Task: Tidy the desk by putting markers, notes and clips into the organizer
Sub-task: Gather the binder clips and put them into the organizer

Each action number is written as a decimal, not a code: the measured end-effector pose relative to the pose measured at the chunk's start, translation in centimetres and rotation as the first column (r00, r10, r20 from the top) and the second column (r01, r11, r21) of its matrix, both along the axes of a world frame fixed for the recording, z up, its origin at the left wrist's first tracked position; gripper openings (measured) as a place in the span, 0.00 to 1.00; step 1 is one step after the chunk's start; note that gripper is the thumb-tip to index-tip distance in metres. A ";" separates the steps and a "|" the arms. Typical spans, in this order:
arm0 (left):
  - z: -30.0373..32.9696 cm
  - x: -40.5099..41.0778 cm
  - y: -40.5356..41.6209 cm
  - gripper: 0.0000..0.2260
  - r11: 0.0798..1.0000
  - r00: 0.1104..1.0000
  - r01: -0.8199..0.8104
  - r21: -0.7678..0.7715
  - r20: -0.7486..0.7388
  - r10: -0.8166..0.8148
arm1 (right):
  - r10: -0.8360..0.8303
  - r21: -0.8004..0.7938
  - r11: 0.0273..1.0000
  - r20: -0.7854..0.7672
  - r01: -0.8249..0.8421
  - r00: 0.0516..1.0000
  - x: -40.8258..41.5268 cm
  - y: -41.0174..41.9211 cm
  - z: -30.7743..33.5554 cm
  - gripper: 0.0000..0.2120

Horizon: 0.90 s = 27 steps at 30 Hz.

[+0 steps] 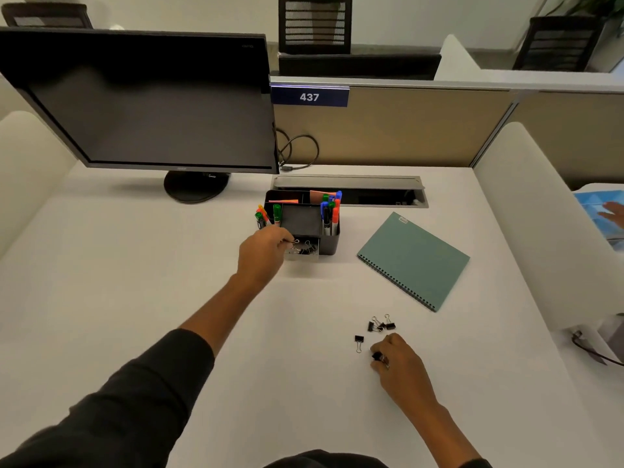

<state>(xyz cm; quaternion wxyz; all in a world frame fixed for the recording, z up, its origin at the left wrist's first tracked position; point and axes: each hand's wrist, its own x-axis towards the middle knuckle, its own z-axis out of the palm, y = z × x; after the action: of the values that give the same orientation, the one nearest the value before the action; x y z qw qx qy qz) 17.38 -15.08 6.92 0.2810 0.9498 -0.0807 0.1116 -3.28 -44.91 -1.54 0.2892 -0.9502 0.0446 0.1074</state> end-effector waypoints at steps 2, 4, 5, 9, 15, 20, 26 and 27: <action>0.2 0.5 0.0 0.06 0.998 1.000 -0.007 0.061 -0.027 0.009 | -0.014 0.013 1.000 -0.004 0.014 1.000 0.0 0.0 0.3 0.10; 0.1 1.0 0.1 0.06 0.995 0.999 0.012 0.098 -0.044 -0.008 | -0.025 0.031 0.999 -0.010 0.026 1.000 -0.1 -0.1 0.4 0.10; 0.0 1.2 0.1 0.06 0.994 0.999 0.023 0.111 -0.046 -0.018 | -0.028 0.036 0.999 -0.011 0.029 1.000 -0.1 -0.1 0.5 0.10; -0.8 1.7 0.5 0.04 0.986 0.998 0.062 0.154 0.001 -0.063 | -0.045 0.034 0.998 0.012 0.044 0.999 -0.2 -0.2 0.6 0.10; -1.6 2.3 0.8 0.03 0.984 0.998 0.057 0.169 0.021 -0.062 | -0.084 0.014 0.996 0.059 0.083 0.995 -0.3 -0.2 0.5 0.07; -1.4 1.7 1.0 0.03 0.997 0.991 0.037 0.071 0.129 -0.046 | -0.099 -0.017 0.995 0.075 0.100 0.992 -0.1 0.0 0.9 0.07; -2.3 -1.6 1.6 0.05 0.998 0.983 -0.011 -0.065 0.181 0.022 | -0.145 -0.039 0.988 0.110 0.150 0.983 0.4 0.4 1.7 0.08; -2.5 -2.4 1.7 0.04 0.997 0.985 -0.021 -0.079 0.171 0.034 | -0.154 -0.043 0.986 0.112 0.160 0.982 0.5 0.5 1.9 0.07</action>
<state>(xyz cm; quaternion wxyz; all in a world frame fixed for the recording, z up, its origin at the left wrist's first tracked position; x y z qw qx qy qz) 15.00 -13.36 4.45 0.3076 0.9261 -0.0872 0.2004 -2.82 -44.38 0.36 0.2739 -0.9553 0.1067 0.0315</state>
